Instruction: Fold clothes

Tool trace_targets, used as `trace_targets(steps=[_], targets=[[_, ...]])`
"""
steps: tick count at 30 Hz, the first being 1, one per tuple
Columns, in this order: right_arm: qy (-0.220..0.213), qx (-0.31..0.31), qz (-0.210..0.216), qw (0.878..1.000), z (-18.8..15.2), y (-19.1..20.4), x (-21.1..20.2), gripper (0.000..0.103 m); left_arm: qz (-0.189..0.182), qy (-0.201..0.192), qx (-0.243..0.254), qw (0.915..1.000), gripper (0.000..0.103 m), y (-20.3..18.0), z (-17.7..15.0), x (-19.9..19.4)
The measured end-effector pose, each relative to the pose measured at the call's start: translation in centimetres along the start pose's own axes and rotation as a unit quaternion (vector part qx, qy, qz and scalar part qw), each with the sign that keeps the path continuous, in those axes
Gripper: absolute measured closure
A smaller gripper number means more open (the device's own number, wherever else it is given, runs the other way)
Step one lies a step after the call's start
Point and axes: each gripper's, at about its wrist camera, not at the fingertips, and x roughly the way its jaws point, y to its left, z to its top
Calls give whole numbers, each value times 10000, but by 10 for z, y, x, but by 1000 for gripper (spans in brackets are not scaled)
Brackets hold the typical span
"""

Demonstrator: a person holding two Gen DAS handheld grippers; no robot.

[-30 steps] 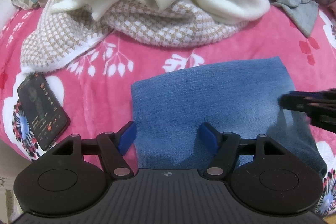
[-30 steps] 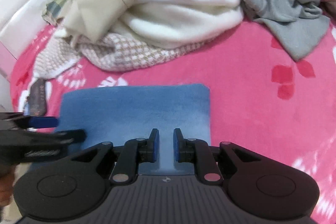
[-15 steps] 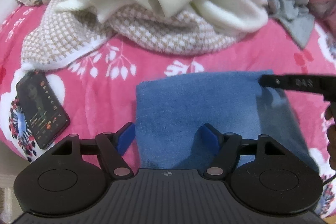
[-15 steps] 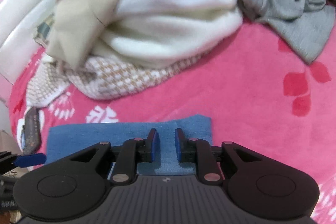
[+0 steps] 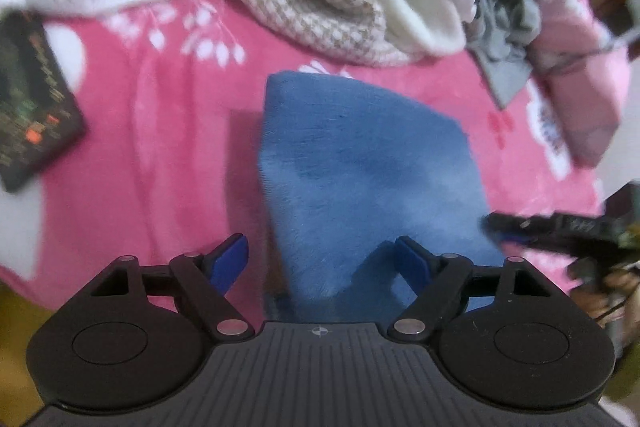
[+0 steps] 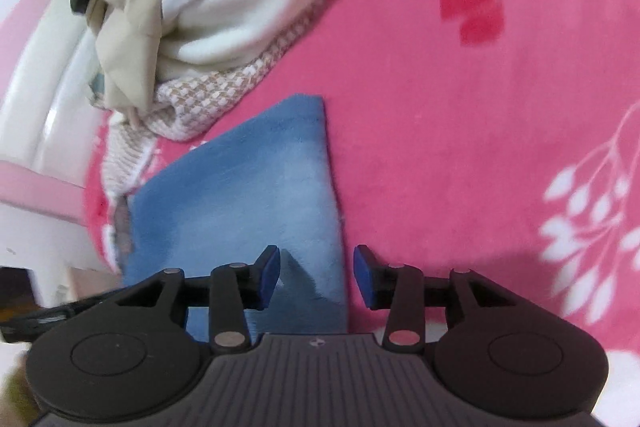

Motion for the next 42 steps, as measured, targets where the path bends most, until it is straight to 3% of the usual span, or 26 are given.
trace_targets(steps=[3, 11, 14, 16, 21, 27, 34, 42], targets=[[143, 281, 327, 9990, 2, -12, 9, 59, -282, 165, -102, 9994, 22, 7, 8, 14], [414, 893, 1058, 9895, 20, -31, 36, 58, -550, 480, -255, 9970, 7, 14, 16, 37], [527, 855, 1282, 9866, 28, -26, 45, 43, -471, 453, -149, 9978, 3, 6, 18, 43], [617, 761, 1409, 9852, 31, -20, 48, 24, -425, 458, -100, 9980, 0, 2, 20, 48], [966, 469, 1568, 9818, 21, -13, 44, 24, -464, 475, 17, 9978, 1, 1, 17, 46], [1007, 800, 1881, 9737, 22, -17, 49, 19, -661, 476, -29, 9967, 3, 0, 20, 43], [901, 1024, 2349, 9624, 15, -29, 33, 24, -865, 534, -94, 9948, 3, -8, 21, 42], [603, 1143, 2076, 9696, 5, -48, -5, 24, -1185, 779, 141, 9898, 3, -45, 12, 55]])
